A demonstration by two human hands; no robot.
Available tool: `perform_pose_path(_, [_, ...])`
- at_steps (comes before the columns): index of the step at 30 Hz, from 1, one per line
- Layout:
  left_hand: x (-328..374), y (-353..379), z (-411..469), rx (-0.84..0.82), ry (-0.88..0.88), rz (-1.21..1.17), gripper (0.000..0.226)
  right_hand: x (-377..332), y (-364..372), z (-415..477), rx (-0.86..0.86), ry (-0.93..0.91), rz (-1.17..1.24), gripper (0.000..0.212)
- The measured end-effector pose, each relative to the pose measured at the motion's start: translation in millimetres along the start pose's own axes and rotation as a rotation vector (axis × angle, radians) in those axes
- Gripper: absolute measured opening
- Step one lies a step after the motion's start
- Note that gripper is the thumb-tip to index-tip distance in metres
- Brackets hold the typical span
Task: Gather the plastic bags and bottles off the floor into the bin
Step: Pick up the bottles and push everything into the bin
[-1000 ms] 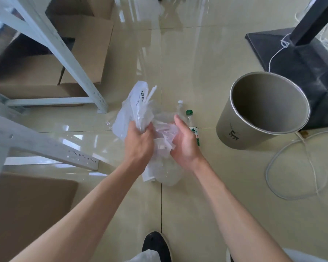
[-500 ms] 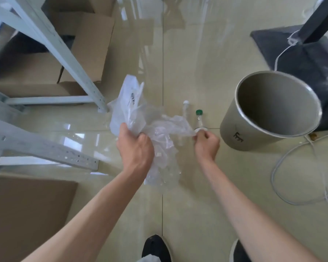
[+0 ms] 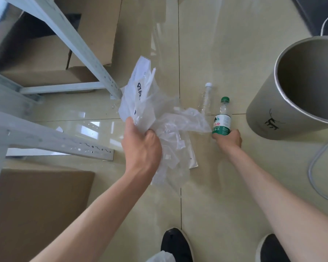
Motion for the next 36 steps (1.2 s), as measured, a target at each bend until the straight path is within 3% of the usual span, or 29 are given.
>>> perform_pose_path(3, [-1,0,-3,-0.001,-0.005,-0.007,0.03,-19,-10,-34,-0.081,-0.049,0.369,0.063])
perform_pose_path(7, [-2,5,-2,-0.005,-0.029,-0.022,0.027,-50,-23,-98,-0.46,-0.182,0.682,0.071])
perform_pose_path(13, [-1,8,-7,0.056,-0.15,-0.164,0.023,-64,-52,-166,-0.818,-0.359,0.464,0.069])
perform_pose_path(16, [5,7,-9,0.017,-0.277,-0.32,0.014,-63,-52,-177,-0.823,-0.45,0.275,0.074])
perform_pose_path(21, [24,11,-12,-0.147,-0.265,-0.356,0.027,-65,-43,-185,-0.657,-0.541,0.204,0.071])
perform_pose_path(24, [22,17,-9,-0.283,-0.325,-0.398,0.08,-65,-37,-189,-0.682,-0.56,0.231,0.066])
perform_pose_path(26, [26,17,-12,-0.27,-0.283,-0.355,0.096,-66,-34,-188,-0.69,-0.567,0.213,0.064])
perform_pose_path(31, [21,19,-5,-0.128,-0.22,-0.239,0.091,-59,-30,-184,-0.73,-0.524,0.206,0.053])
perform_pose_path(36, [12,16,8,-0.06,-0.173,-0.14,0.059,-60,-27,-179,-0.937,-0.521,0.12,0.056])
Point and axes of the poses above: each hand's wrist, its own z-axis towards the middle knuckle, its own y-axis out of the palm, x = y × z, the point moved 4 cm from there along z, towards the middle knuckle
